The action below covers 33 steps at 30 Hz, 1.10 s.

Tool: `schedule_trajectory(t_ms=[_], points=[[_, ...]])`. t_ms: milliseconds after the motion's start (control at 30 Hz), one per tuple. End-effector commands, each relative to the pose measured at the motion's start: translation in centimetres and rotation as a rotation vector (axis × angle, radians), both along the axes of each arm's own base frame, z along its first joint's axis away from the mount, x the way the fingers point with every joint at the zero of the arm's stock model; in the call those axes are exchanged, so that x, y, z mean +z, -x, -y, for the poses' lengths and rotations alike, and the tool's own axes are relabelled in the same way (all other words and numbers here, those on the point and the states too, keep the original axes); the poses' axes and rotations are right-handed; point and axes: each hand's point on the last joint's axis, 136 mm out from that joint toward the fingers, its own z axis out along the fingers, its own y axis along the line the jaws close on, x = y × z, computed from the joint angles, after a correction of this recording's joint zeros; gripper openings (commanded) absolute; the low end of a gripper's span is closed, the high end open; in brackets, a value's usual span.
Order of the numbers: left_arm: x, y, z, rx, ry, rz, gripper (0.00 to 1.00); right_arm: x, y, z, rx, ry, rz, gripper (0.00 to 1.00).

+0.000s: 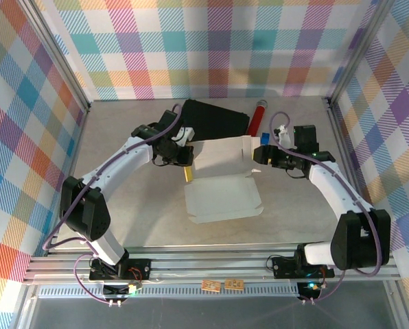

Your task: Fold the paper box

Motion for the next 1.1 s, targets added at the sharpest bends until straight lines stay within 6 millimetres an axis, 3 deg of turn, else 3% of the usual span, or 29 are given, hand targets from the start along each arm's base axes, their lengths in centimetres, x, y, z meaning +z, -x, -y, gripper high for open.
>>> schedule_trajectory(t_ms=[0,200,367,533,633,833,1067], points=[[0.5,0.2,0.3,-0.022,0.026,-0.023,0.0,-0.2,-0.8,-0.4,0.071,0.013,0.042,0.65],[0.4,0.4,0.5,-0.033,0.04,-0.035,0.0,-0.8,-1.8,-0.9,0.089,-0.005,0.038,0.64],[0.0,0.7,0.6,-0.037,0.046,-0.045,0.0,-0.1,-1.9,-1.9,0.136,-0.061,0.039,0.52],[-0.6,0.1,0.4,-0.008,0.029,-0.047,0.0,1.0,-1.2,-2.4,0.141,-0.066,0.043,0.16],[-1.1,-0.4,0.0,0.021,0.006,-0.038,0.0,2.2,-0.6,-2.3,0.124,-0.061,0.061,0.0],[-2.1,-1.8,-1.6,0.096,-0.089,-0.004,0.0,4.0,0.6,-2.5,0.106,-0.044,0.062,0.0],[-4.6,-2.4,-3.9,0.169,-0.288,0.027,0.0,3.6,1.3,-3.5,0.09,-0.006,-0.014,0.0]])
